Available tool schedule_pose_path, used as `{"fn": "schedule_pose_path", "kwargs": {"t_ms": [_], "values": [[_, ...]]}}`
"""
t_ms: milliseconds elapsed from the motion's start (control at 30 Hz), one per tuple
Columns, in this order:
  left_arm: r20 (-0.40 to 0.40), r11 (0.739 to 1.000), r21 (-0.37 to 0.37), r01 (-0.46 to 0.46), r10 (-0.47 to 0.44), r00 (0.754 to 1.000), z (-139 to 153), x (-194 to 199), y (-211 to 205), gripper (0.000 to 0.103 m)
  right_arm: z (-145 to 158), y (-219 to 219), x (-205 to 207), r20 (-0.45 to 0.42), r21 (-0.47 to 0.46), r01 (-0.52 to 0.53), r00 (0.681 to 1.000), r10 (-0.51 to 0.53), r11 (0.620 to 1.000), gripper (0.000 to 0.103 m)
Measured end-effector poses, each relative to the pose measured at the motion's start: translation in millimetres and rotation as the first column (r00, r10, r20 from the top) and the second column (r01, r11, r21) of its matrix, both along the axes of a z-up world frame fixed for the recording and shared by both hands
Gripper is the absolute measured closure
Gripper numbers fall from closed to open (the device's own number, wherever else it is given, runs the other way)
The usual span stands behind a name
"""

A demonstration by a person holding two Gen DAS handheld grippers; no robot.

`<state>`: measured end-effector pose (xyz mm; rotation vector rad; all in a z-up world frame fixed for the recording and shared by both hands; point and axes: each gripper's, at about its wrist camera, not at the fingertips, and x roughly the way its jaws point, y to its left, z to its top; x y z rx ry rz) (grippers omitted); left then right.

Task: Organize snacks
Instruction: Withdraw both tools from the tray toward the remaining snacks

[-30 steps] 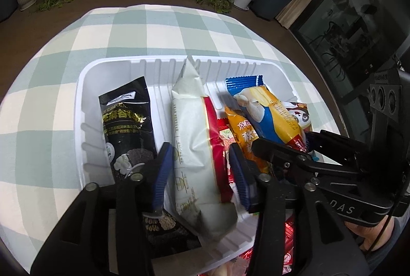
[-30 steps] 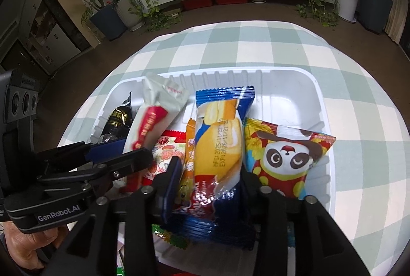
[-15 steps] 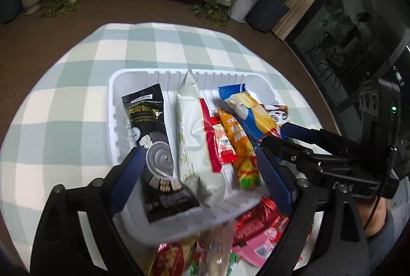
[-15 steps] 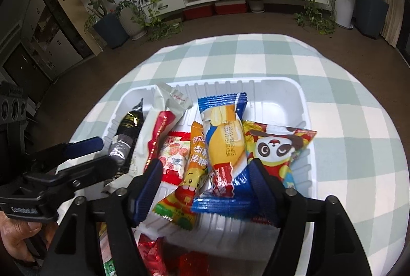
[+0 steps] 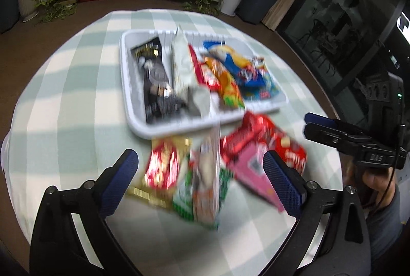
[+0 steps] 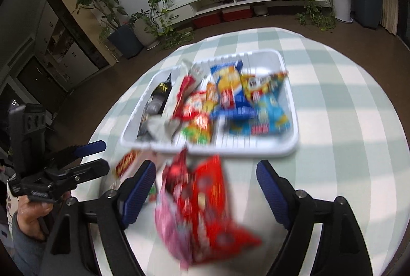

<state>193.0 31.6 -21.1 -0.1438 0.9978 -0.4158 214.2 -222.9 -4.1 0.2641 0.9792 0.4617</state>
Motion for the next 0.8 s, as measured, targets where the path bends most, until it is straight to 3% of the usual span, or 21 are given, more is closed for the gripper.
{"fn": "schedule_pose_path", "kwargs": {"t_ms": [167, 300, 433, 600, 667, 733, 800], "values": [[-0.011, 0.997, 0.045, 0.058, -0.057, 0.998, -13.0, -35.5, -11.0, 0.004, -8.3, -5.8, -51.8, 0.021, 0.024, 0.002, 1.000, -0.003, 1.000, 0.020], [-0.020, 0.989, 0.097, 0.108, -0.106, 0.994, -20.1, -46.0, -23.6, 0.004, -16.6, -3.6, -74.1, 0.027, -0.009, -0.016, 1.000, 0.016, 1.000, 0.023], [-0.004, 0.989, 0.090, 0.121, -0.121, 0.993, -15.4, -45.5, -28.0, 0.004, -18.6, -1.4, -81.4, 0.031, -0.041, -0.034, 0.999, 0.035, 0.999, 0.028], [-0.005, 0.975, 0.171, 0.139, -0.140, 0.990, -10.0, -29.4, -36.1, 0.007, -17.2, 3.2, -85.5, 0.051, -0.068, -0.061, 0.997, 0.065, 0.996, 0.034], [-0.020, 0.964, 0.211, 0.162, -0.161, 0.987, -13.0, -21.8, -40.6, 0.016, -17.0, 6.3, -86.6, 0.053, -0.075, -0.075, 0.995, 0.079, 0.994, 0.037], [-0.042, 0.959, 0.226, 0.174, -0.169, 0.985, -17.4, -14.1, -42.1, 0.033, -16.2, 9.1, -86.9, 0.056, -0.077, -0.089, 0.994, 0.094, 0.993, 0.039], [-0.064, 0.952, 0.242, 0.185, -0.174, 0.983, -22.2, -6.8, -44.1, 0.041, -15.1, 12.1, -86.9, 0.061, -0.082, -0.103, 0.992, 0.109, 0.991, 0.041]]}}
